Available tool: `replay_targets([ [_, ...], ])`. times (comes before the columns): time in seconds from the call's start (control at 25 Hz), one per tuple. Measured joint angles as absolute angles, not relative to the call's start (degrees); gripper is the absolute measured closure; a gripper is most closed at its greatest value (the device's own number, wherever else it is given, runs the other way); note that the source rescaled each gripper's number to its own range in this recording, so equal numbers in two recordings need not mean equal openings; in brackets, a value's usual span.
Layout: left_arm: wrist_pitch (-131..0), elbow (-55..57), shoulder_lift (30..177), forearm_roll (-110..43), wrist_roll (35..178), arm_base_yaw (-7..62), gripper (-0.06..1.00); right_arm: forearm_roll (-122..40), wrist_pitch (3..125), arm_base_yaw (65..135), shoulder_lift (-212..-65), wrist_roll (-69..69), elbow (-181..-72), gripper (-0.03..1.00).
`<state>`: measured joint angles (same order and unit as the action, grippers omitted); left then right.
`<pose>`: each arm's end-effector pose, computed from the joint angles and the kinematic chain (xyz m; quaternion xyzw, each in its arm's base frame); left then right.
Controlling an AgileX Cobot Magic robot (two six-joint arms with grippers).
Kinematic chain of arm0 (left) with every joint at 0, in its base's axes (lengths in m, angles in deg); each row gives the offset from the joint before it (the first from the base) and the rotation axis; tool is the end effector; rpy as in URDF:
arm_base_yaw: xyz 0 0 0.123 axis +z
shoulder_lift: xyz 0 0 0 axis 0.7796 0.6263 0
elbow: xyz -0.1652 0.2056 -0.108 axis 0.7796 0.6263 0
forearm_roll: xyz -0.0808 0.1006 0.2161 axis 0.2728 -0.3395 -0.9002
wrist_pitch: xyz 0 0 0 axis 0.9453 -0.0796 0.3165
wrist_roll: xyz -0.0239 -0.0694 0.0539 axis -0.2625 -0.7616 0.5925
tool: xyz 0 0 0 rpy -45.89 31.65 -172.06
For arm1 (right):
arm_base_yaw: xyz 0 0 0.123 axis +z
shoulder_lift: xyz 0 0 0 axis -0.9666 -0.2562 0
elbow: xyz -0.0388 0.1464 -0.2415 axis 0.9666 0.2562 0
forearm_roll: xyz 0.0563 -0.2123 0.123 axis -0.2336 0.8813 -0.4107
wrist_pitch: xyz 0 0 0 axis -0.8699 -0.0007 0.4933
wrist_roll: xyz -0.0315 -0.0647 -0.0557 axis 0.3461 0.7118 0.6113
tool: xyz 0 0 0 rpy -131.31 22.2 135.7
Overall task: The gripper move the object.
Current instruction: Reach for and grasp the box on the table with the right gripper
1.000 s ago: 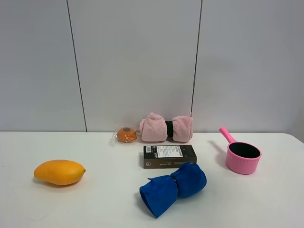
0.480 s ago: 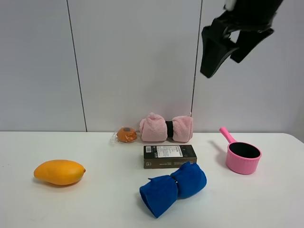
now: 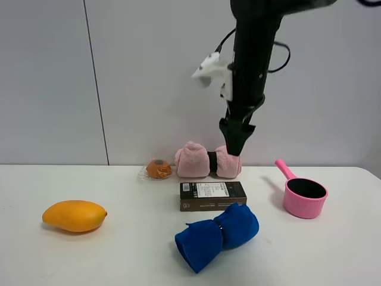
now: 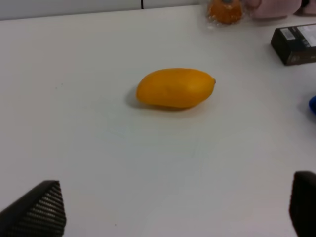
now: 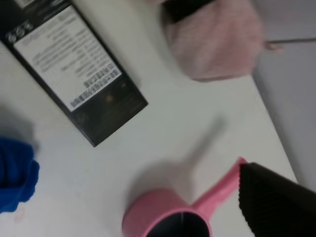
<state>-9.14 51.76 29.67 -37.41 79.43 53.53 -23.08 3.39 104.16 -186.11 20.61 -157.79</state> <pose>-0.0066 -0.0130 0.2801 0.0377 0.8454 -0.0373 0.5314 0.4038 0.2076 0.2650 -0.5979 0.7844 -0.0998 0.1315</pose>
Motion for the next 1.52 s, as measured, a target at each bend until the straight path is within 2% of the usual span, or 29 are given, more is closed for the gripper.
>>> replay_targets([
  [0.16, -9.14, 51.76, 29.67, -37.41, 79.43, 53.53, -0.06, -25.03, 6.59, 104.16, -190.38, 26.40, -157.79, 0.07],
  [0.72, -9.14, 51.76, 29.67, -37.41, 79.38, 53.53, -0.06, -28.10, 19.91, 102.09, -200.54, 31.91, -158.20, 0.07],
  [1.4, -9.14, 51.76, 29.67, -37.41, 79.44, 53.53, -0.06, -32.03, 24.32, 102.09, -204.94, 32.10, -158.20, 0.07],
  [1.52, -9.14, 51.76, 29.67, -37.41, 79.44, 53.53, -0.06, -32.75, 24.52, 102.09, -205.35, 32.23, -158.20, 0.11],
])
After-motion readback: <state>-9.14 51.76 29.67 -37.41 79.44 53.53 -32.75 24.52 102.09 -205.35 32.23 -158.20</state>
